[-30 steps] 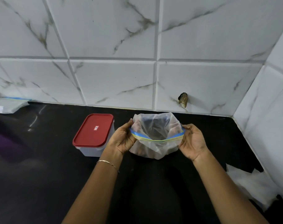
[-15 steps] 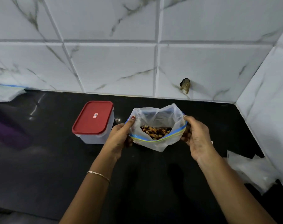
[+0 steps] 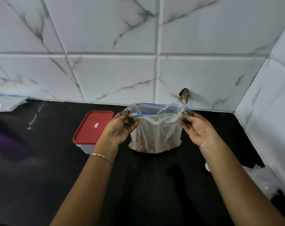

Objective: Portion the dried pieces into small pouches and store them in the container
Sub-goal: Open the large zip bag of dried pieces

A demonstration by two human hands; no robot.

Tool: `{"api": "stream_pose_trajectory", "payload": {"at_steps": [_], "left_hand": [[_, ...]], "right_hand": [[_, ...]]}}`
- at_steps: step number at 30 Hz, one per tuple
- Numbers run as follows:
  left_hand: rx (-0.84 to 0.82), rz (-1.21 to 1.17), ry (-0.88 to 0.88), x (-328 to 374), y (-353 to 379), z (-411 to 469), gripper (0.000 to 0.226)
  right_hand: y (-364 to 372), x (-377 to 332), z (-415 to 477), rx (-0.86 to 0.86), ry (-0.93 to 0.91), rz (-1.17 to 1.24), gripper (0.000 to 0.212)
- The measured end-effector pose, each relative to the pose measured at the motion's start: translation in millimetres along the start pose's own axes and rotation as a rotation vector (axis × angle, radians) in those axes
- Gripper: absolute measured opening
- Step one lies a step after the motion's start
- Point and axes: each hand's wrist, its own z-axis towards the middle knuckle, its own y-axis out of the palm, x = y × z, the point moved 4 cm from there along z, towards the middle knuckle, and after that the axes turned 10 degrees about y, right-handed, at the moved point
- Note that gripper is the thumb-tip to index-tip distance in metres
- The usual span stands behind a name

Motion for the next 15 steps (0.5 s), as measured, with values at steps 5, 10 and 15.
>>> {"api": "stream_pose_trajectory", "payload": {"at_steps": [5, 10, 15], "left_hand": [[-0.034, -0.129, -0.056, 16.7, 28.0, 25.4, 0.013], [-0.016, -0.248, -0.127, 14.5, 43.0, 36.2, 0.016], [0.014, -0.257, -0.199, -14.1, 31.0, 24.6, 0.023]], "right_hand": [[19.4, -25.2, 19.4, -0.099, -0.009, 0.185, 0.016], [28.8, -37.0, 19.9, -0.164, -0.031, 0.328, 0.020], [8.2, -9.5, 16.1, -0.007, 0.038, 0.301, 0.010]]}}
